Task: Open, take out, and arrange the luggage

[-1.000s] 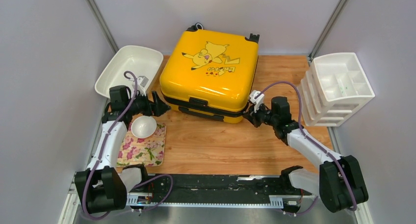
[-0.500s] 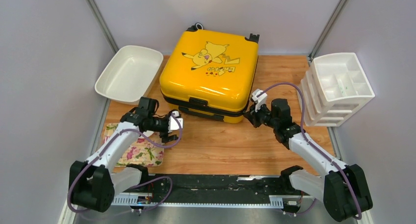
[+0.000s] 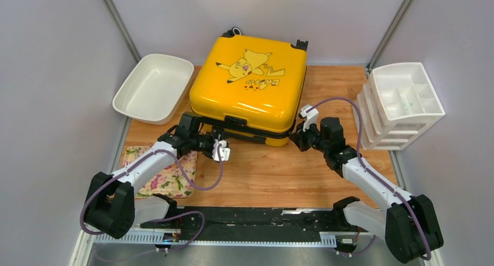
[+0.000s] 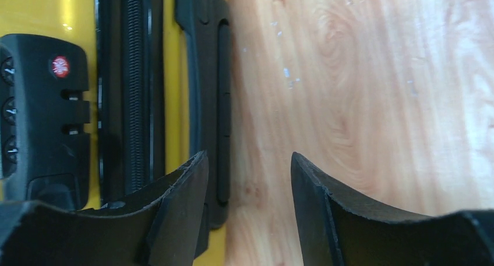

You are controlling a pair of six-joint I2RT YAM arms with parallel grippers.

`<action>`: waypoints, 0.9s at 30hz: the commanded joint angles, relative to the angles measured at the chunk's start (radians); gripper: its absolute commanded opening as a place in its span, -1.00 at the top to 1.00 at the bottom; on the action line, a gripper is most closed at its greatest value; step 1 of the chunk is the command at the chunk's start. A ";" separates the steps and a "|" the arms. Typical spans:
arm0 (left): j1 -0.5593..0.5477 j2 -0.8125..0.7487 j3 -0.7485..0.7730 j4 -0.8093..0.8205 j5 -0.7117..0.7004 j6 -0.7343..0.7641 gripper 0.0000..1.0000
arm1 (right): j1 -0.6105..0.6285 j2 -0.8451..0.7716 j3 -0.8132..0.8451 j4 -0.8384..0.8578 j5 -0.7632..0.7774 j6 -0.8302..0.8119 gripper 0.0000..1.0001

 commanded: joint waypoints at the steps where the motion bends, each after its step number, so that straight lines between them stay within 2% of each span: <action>1: -0.012 0.037 -0.003 0.163 -0.042 0.021 -0.24 | 0.004 -0.020 0.029 0.026 0.040 0.055 1.00; 10: -0.030 0.098 -0.009 0.226 -0.112 0.039 -0.15 | 0.038 -0.081 -0.014 0.049 0.070 0.055 1.00; 13: -0.039 0.094 -0.041 0.305 -0.122 0.010 -0.15 | 0.070 -0.115 -0.035 0.046 0.084 0.055 1.00; 22: -0.072 0.153 -0.010 0.256 -0.181 0.005 -0.11 | 0.124 -0.131 -0.083 0.099 0.121 0.100 1.00; 27: -0.102 0.175 -0.012 0.249 -0.198 -0.024 0.05 | 0.139 -0.164 -0.101 0.107 0.093 0.144 1.00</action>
